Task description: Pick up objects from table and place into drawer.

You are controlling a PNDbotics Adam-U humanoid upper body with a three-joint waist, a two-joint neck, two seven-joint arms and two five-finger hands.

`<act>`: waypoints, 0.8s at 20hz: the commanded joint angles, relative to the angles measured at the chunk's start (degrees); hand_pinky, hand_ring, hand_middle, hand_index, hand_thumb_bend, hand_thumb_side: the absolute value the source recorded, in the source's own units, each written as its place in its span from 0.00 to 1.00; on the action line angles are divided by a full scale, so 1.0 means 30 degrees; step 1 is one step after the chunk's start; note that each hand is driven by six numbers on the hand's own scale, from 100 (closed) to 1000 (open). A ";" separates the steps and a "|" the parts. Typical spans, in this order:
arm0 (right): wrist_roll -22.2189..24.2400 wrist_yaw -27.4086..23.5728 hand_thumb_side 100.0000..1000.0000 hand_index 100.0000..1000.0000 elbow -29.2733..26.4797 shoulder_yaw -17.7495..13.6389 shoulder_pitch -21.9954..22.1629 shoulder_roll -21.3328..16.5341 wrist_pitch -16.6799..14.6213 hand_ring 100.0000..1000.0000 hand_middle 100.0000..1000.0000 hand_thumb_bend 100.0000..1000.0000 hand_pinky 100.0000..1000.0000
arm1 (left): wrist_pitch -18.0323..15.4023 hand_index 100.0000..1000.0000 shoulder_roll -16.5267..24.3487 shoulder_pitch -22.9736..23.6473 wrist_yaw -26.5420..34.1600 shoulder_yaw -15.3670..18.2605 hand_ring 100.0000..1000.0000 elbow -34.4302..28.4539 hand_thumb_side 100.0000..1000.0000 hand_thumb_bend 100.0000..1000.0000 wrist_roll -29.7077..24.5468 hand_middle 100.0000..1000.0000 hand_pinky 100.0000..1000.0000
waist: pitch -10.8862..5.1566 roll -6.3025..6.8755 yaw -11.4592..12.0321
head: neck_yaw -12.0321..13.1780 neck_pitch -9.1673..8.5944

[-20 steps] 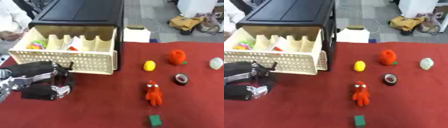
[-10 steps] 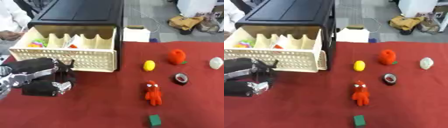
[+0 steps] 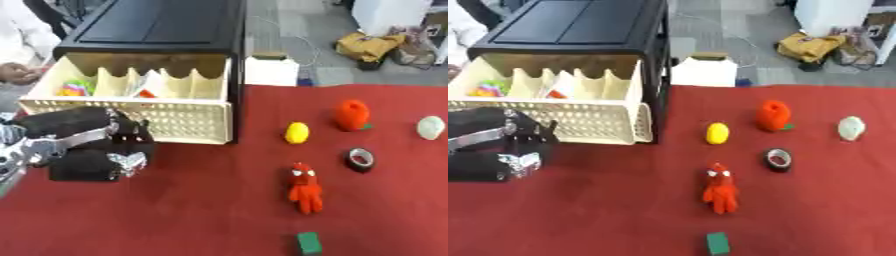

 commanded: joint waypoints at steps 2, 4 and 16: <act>0.0125 -0.0117 0.86 0.68 -0.0273 -0.0205 -0.0141 -0.0194 -0.0004 0.72 0.54 0.00 0.67 | -0.0065 0.82 0.0143 -0.0509 -0.0314 0.0273 0.57 0.0324 1.00 0.00 0.0200 0.54 0.54 | -0.0240 -0.0055 0.0023 | 0.0063 -0.0310; 0.0154 -0.0128 0.86 0.68 -0.0273 -0.0203 -0.0159 -0.0184 0.0007 0.72 0.53 0.00 0.67 | -0.0139 0.82 0.0088 -0.0621 -0.0546 0.0287 0.58 0.0436 1.00 0.00 0.0336 0.55 0.54 | -0.0224 -0.0064 0.0042 | 0.0056 -0.0355; 0.0185 -0.0093 0.85 0.68 -0.0273 -0.0209 -0.0252 -0.0085 0.0062 0.72 0.53 0.00 0.67 | -0.0549 0.83 -0.0251 -0.1304 -0.1371 0.0209 0.64 0.1349 1.00 0.00 0.0773 0.60 0.39 | -0.0055 -0.0093 -0.0091 | 0.0086 -0.0557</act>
